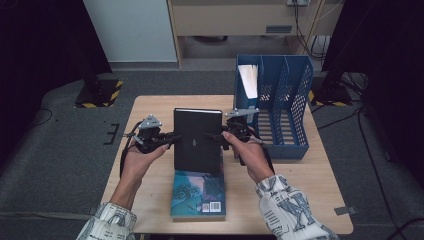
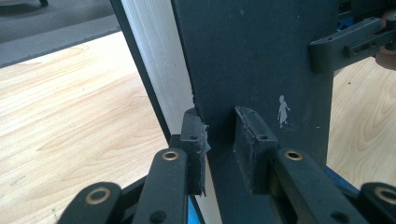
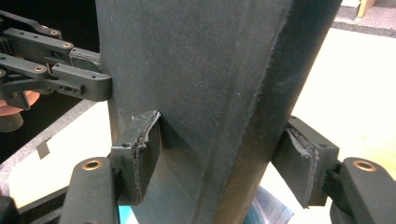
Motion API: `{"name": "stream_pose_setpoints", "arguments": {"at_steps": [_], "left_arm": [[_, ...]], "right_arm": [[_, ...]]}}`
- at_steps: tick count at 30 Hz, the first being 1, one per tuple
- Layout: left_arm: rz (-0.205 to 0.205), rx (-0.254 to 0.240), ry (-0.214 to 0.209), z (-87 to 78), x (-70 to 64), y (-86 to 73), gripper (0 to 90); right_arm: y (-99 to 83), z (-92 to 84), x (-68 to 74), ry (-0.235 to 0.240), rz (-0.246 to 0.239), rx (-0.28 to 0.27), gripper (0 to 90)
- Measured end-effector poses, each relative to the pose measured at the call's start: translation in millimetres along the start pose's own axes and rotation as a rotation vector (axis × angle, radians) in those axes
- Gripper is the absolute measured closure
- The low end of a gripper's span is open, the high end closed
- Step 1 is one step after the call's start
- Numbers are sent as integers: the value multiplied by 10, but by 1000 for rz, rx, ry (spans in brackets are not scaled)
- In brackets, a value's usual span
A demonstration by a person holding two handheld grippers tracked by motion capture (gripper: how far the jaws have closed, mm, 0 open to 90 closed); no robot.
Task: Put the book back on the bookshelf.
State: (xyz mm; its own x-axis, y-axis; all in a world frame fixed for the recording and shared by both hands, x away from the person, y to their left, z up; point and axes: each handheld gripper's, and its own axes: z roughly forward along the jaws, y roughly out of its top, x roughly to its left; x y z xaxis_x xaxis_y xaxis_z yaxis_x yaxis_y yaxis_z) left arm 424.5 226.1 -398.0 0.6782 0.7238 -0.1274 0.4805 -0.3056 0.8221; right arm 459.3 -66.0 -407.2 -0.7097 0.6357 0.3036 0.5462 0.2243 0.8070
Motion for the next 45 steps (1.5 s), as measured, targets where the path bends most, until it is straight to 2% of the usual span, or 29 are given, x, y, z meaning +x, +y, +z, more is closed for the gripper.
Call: {"name": "stream_pose_setpoints", "arguments": {"at_steps": [4, 10, 17, 21, 23, 27, 29, 34, 38, 39, 45], "left_arm": [[15, -1, 15, 32, 30, 46, 731], [14, -19, 23, 35, 31, 30, 731], [26, -28, 32, -7, -28, -7, 731], [34, -28, 35, -58, -72, -42, 732], [30, -34, 34, -84, -96, -71, 732], [31, -43, 35, -152, -172, -160, 734], [23, -51, 28, -186, -204, -211, 733], [23, -72, 40, -259, -311, -344, 727], [33, -101, 66, -292, -388, -444, 721], [29, -113, 67, -298, -398, -471, 718], [8, -161, 79, -299, -452, -555, 692]], "right_arm": [[47, 24, -35, -8, 3, -3, 344], [83, 40, -46, -13, -2, -12, 340], [74, 14, 2, -15, -23, -11, 337], [64, -17, 61, -23, -60, -10, 335], [50, -39, 103, -27, -78, -12, 334], [10, -94, 160, -14, -77, -27, 333], [-25, -139, 229, -18, -109, -30, 334], [-103, -221, 356, -23, -149, -37, 331], [-165, -261, 446, -35, -176, -45, 326], [-173, -269, 461, -33, -188, -42, 326], [-212, -297, 459, -8, -186, -54, 317]]}}
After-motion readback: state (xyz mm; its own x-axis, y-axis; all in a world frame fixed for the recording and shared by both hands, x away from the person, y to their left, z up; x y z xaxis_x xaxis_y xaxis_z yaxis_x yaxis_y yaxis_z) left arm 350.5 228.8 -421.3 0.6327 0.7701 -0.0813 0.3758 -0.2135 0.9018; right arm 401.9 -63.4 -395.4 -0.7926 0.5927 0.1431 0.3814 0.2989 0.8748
